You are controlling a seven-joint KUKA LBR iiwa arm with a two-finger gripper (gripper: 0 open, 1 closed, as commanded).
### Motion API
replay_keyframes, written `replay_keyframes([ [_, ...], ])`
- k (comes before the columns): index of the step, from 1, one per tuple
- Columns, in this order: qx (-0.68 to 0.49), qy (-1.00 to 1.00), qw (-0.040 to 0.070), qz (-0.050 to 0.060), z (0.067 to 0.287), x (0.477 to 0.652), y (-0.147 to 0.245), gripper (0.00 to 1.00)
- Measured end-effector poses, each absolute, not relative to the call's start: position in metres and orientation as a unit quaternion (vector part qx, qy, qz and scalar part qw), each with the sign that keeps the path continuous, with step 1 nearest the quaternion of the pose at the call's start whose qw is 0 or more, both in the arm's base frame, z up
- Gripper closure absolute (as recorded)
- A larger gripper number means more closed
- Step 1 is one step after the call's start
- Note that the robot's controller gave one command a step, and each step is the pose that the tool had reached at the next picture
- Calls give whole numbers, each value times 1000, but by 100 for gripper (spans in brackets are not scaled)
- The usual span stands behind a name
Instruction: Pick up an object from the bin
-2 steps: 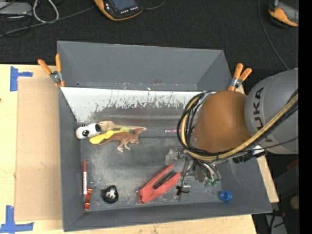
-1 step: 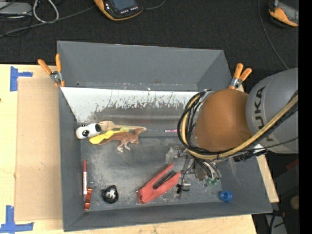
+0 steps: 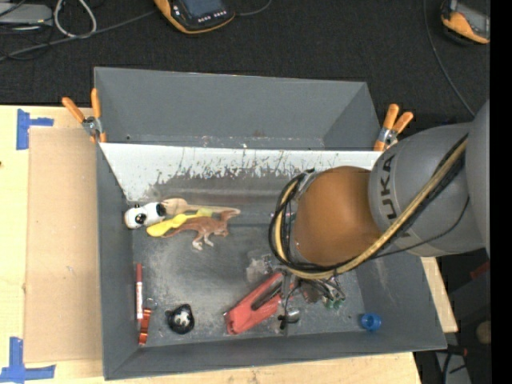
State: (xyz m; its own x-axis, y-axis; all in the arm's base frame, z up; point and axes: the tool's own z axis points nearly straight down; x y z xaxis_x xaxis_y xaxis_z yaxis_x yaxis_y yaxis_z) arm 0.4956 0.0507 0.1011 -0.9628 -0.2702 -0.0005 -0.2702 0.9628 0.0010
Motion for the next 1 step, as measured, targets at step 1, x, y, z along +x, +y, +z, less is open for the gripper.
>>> replay_keyframes([
  [1,-158,987,-2,1,76,491,53,0],
])
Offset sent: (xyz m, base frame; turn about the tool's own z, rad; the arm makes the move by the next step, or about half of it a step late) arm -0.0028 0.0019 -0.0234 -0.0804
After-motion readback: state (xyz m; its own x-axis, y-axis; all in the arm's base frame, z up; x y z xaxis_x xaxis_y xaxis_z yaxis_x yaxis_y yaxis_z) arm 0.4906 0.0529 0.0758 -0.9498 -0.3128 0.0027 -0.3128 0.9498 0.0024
